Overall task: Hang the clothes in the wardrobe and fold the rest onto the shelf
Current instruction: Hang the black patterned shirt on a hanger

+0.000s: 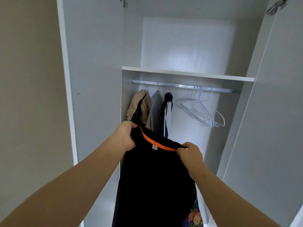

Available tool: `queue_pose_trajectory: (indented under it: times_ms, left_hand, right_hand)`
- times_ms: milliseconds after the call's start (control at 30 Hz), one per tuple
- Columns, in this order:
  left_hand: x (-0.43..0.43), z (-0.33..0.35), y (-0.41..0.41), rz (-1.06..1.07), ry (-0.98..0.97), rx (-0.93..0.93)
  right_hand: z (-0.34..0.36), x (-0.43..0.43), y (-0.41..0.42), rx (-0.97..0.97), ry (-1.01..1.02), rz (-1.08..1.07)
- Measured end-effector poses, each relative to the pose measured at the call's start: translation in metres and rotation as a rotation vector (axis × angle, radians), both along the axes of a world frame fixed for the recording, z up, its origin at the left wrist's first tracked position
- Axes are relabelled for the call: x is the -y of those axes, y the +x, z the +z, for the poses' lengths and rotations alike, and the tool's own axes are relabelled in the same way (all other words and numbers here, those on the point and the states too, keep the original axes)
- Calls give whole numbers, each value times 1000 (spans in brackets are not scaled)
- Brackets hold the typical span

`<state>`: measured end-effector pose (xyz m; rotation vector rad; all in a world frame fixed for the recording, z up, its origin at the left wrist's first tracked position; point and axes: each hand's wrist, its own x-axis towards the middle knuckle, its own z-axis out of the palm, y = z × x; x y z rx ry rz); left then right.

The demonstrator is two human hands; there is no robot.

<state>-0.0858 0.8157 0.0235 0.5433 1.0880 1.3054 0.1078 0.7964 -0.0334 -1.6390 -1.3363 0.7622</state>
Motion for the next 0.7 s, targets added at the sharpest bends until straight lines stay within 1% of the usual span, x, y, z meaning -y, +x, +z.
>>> queue_pose_trajectory:
  times_ms: [167,233,300,467,633,700]
  left_hand:
    - [-84,18,35,-65,-23,-10]
    - [-115,22,48,-86,-25,-25]
    - [-148,23,63,-99,-26,-47]
    - [-221,12,95,-87,-97,-98]
    - [-302,6,128,-28,-103,-89]
    - [-337,4,144,4,-104,-84]
  right_hand:
    - [15,-89,18,-91,-104,84]
    - [20,-121,26,-102,-62,62]
    - [19,-157,41,-74,-1,10]
    - [8,-241,93,92,81,-120]
    - [8,-342,155,353,111,-188]
    - [10,-384,182,501,98,-182]
